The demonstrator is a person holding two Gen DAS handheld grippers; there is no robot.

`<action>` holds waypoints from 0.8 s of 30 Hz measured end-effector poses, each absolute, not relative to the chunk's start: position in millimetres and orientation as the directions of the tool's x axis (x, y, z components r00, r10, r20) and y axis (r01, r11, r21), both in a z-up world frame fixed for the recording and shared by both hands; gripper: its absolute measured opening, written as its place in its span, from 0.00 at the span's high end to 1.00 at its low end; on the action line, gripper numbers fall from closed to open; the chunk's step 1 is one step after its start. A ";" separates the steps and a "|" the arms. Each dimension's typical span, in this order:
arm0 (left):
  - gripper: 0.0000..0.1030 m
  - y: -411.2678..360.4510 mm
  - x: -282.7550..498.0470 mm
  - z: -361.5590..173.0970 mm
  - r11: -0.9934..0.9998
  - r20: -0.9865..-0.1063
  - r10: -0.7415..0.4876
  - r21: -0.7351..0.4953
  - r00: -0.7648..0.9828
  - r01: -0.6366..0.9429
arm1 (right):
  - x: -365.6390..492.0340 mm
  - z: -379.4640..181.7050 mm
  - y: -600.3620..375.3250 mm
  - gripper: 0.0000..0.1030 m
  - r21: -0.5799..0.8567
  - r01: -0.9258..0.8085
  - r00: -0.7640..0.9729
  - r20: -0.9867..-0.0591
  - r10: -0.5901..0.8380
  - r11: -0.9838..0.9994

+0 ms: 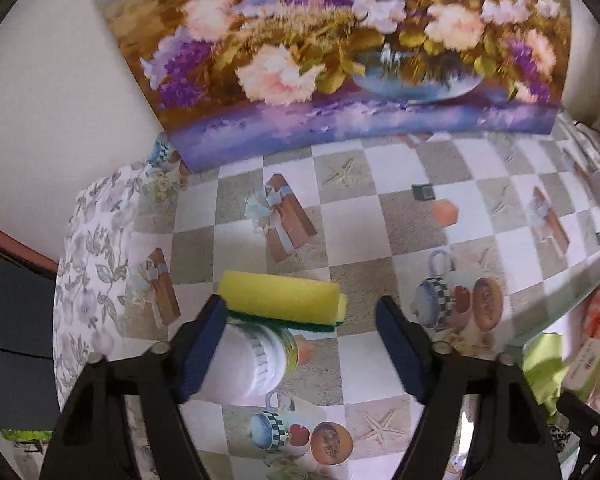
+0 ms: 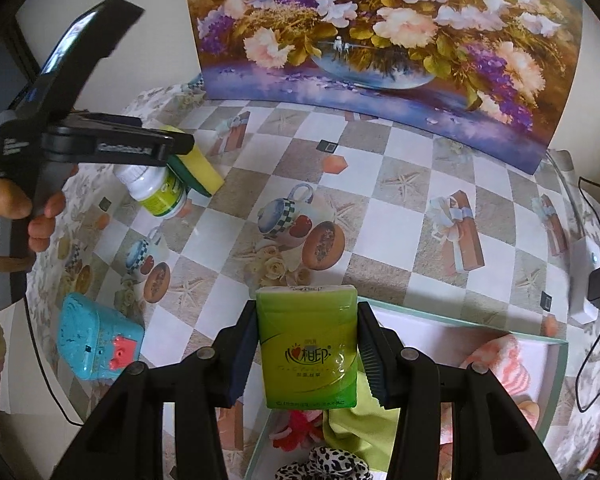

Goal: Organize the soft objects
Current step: 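Grasp the yellow-green sponge with the left tool while the right tool holds the tissue pack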

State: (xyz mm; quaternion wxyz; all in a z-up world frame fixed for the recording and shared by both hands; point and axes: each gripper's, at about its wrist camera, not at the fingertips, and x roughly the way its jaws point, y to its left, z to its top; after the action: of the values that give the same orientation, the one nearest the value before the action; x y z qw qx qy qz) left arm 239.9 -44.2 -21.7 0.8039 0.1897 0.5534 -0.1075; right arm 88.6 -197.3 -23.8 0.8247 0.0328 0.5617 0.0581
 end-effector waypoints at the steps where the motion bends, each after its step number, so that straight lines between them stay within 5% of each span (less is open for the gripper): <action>1: 0.29 -44.1 242.0 -25.3 0.909 -0.934 0.044 0.185 0.355 0.374 | 88.6 -23.8 -197.3 0.52 0.119 -0.059 0.362 -0.923 0.133 0.991; 10: 0.50 -47.3 247.8 -31.0 0.902 -0.918 0.112 0.255 0.380 0.348 | 87.8 -29.6 -201.7 0.52 0.123 -0.050 0.356 -0.925 0.133 0.991; 24: 0.69 -54.5 239.2 -30.1 0.875 -0.897 0.155 0.320 0.415 0.363 | 85.9 -29.2 -201.9 0.52 0.147 -0.039 0.362 -0.920 0.151 0.988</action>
State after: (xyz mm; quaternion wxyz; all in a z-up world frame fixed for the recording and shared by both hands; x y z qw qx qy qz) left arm 239.2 -54.5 -30.1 0.8056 0.2415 0.5371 -0.0646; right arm 85.9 -201.9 -29.2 0.8237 0.0500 0.5619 0.0575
